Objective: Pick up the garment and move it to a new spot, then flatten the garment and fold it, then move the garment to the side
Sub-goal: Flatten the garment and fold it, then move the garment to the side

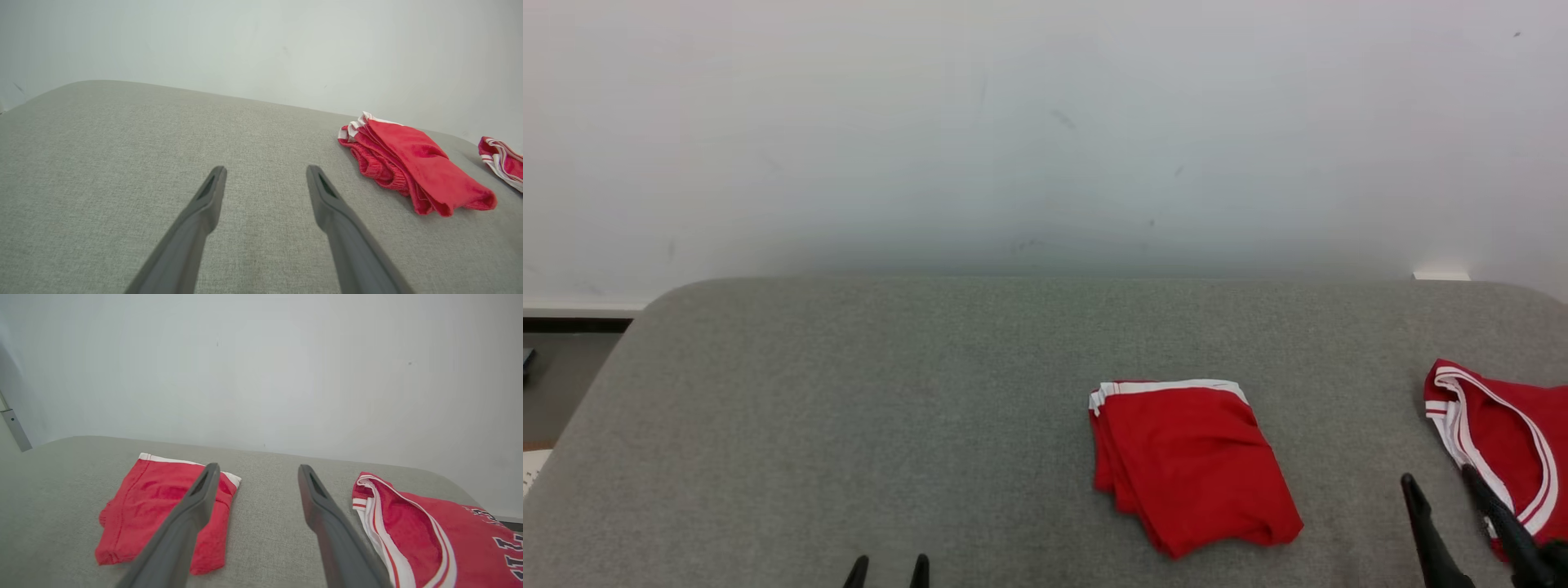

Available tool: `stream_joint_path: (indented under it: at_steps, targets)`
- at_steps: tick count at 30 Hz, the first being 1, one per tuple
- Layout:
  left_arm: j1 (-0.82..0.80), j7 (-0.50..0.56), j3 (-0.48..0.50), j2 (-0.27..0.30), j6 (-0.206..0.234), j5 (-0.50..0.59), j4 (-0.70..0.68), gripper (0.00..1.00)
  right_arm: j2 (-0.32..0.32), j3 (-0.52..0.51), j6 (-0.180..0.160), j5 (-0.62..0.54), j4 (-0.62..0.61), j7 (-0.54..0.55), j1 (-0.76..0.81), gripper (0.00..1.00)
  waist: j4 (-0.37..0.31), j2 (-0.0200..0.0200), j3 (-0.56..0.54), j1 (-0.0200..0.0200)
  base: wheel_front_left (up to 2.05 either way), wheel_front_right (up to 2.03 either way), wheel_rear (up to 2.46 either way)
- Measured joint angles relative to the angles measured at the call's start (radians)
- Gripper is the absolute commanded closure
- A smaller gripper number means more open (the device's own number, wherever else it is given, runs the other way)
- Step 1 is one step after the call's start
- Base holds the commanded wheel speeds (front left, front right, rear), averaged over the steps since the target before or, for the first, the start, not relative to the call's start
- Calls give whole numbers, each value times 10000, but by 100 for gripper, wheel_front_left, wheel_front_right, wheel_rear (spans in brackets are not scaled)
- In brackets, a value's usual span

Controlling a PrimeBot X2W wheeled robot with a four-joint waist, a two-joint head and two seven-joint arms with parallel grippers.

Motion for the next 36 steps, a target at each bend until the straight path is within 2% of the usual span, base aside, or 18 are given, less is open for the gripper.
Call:
stream_joint_path:
  at_steps: [7, 15, 26, 29, 32, 36]
  targets:
    - [83, 0, -171, -2, 21, -46, 2, 0, 596, -1139, 0, -458, -90, -73, 793, 0, -177, 0, -46, 0, 0, 0, 0]
    - [231, 0, -370, -2, 48, -59, 27, 0, 886, -1425, 0, -548, 458, -79, 988, 0, -150, 0, 61, 0, 0, 0, 0]
    - [179, 0, -456, -2, 33, -46, 10, 0, 884, -1154, 0, -510, 796, -79, 573, 0, 32, 0, 294, 0, 0, 0, 0]
    - [144, 0, -456, -2, 35, -46, -54, 0, 763, -537, 0, 278, 1018, -33, 383, 0, 49, 0, 396, 0, 0, 0, 0]
    - [16, 0, -472, -2, 33, -19, -123, 0, 447, 67, 0, 1791, 999, 846, -98, 0, 45, -1, 560, 1, 0, 0, 0]
    - [-170, 0, -533, -2, 12, 29, -207, 0, -698, 894, -2, 3438, 719, 3501, -1011, 0, 50, 0, 892, 0, 0, 0, 0]
